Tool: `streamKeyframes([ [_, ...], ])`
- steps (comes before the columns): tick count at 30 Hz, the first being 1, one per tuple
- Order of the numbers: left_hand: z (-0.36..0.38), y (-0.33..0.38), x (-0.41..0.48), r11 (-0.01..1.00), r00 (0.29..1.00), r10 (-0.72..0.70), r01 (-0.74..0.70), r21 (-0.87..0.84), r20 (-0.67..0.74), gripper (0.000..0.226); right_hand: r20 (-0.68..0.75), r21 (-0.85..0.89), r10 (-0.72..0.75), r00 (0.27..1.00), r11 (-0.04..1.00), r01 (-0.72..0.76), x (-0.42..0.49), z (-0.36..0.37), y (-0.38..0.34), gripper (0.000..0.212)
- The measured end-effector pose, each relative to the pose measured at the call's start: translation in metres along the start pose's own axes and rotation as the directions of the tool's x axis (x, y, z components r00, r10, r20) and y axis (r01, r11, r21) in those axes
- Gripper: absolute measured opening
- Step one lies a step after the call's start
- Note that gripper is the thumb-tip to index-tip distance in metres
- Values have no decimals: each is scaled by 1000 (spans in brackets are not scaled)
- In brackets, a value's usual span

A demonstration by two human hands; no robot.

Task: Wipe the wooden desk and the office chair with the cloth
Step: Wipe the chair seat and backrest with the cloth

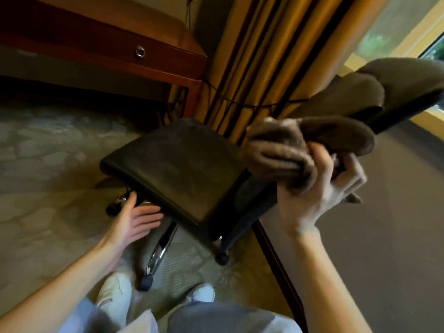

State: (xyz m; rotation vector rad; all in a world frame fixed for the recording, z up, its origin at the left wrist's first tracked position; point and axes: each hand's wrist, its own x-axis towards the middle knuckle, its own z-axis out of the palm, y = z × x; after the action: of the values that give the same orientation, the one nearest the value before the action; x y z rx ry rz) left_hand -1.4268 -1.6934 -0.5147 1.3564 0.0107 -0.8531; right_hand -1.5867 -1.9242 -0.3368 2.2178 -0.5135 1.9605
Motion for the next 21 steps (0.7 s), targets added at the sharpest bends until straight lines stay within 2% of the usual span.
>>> streamKeyframes([
  [3,10,-7,13,1000,999,17,-17,-4,-29,75,87,-18,-19,996,1000,21,-61,4,36,38],
  [5,25,-6,16,999,1000,15,-15,37,-9,72,268,-88,93,959,993,-72,-100,16,52,41],
  [6,37,-7,25,998,1000,20,-20,66,-1,72,394,-169,159,905,981,-99,-135,13,58,51],
  [7,45,-7,30,996,999,38,-36,78,-15,70,565,-206,205,799,973,-103,-169,10,57,61],
  [8,50,-7,35,994,998,58,-55,96,-26,66,673,-234,219,706,969,-77,-201,6,60,70],
  [9,59,-4,44,987,996,86,-81,137,-29,61,719,-257,232,656,965,-59,-222,3,73,74],
  [10,60,-5,49,978,993,107,-97,182,-44,54,749,-262,277,602,958,-115,-235,-1,81,75],
  [11,62,-4,60,955,988,142,-122,271,-55,48,749,-248,295,593,955,-161,-238,-3,92,74],
  [12,60,-3,68,898,981,183,-141,416,-63,43,735,-213,287,615,958,-193,-236,-8,100,75],
  [13,57,-1,75,788,972,229,-152,597,-55,40,696,-157,244,675,969,-189,-229,-9,108,78],
  [15,54,6,90,491,959,284,-138,860,-8,53,551,-115,210,808,978,-176,-183,-3,124,85],
  [16,54,9,97,374,967,256,-95,922,-4,62,441,-108,242,864,970,-217,-153,3,133,83],
  [17,53,12,100,279,977,211,-41,959,-19,68,320,-89,262,911,965,-247,-126,10,142,74],
  [19,50,14,105,122,986,168,-1,993,-20,71,119,-10,317,941,948,-318,-72,17,150,44],
  [21,49,11,103,52,982,191,-13,999,2,73,-7,-45,266,964,963,-266,-33,23,152,42],
])
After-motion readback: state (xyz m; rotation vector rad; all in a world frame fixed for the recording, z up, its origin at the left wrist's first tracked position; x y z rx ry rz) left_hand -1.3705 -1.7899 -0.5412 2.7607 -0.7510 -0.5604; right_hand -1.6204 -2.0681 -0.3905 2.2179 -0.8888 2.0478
